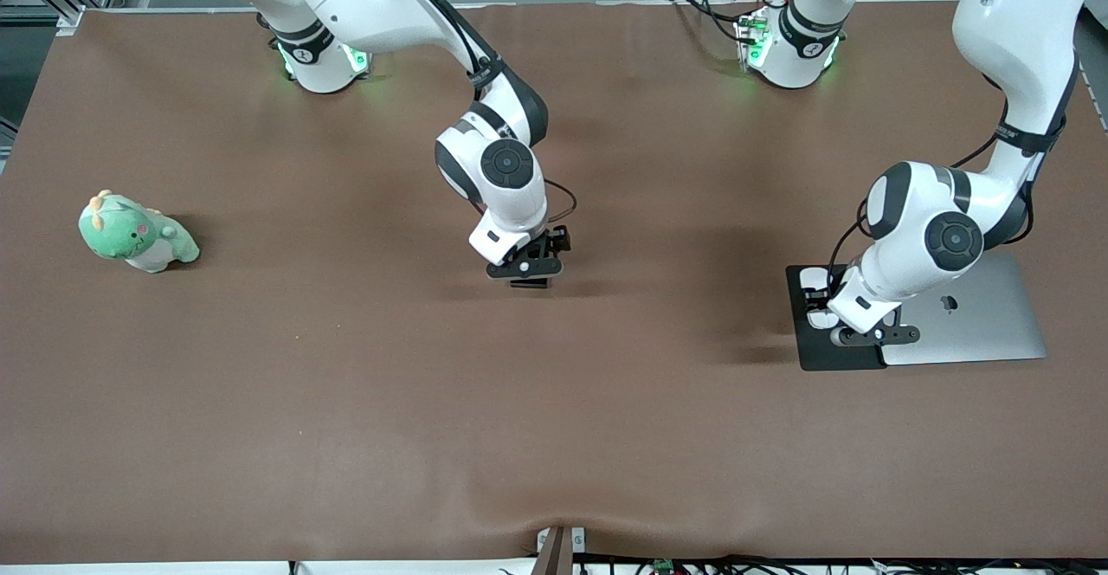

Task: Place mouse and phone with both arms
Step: 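Lower the mouse onto the pad while the right gripper grasps the phone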

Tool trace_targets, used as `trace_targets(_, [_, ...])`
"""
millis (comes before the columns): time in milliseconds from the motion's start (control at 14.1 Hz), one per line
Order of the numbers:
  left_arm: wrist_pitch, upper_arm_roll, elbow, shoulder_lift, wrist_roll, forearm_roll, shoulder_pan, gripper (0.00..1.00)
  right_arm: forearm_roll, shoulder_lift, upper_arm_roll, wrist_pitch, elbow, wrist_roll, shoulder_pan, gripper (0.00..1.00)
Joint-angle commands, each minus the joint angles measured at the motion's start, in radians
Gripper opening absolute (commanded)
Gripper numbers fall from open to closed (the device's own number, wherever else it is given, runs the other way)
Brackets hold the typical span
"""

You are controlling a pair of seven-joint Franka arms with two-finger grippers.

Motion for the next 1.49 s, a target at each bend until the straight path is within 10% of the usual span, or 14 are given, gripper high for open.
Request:
trace_targets(0, [0.077,-0.013,0.005,0.048,0.043,0.02,0.046,0.55,-0.031,0.028,-0.011,0.023,0.017,0.042,0.011,1.0])
trace_targets(567, [0.149,0.004,0.051,0.15,0.118,0.022,0.063,0.59,-0.042,0.061,-0.015,0.064,0.016,0.051,0.014,1.0])
trace_targets(779, [0.152,0.013,0.057,0.158,0.131,0.031,0.062,1.0,-0.057,0.07,-0.017,0.069,0.013,0.051,0.015,1.0])
trace_targets(1275, [0.14,-0.003,0.042,0.015,0.122,0.089,0.06,1.0,-0.062,0.085,-0.023,0.083,0.013,0.055,0.018,1.0])
trace_targets(1346, [0.132,-0.018,0.042,-0.003,0.123,0.089,0.06,1.0,-0.063,0.084,-0.026,0.081,0.013,0.055,0.017,0.97])
trace_targets(1417, [0.129,-0.029,0.043,-0.025,0.119,0.088,0.062,1.0,-0.063,0.081,-0.026,0.071,0.013,0.055,0.011,0.55])
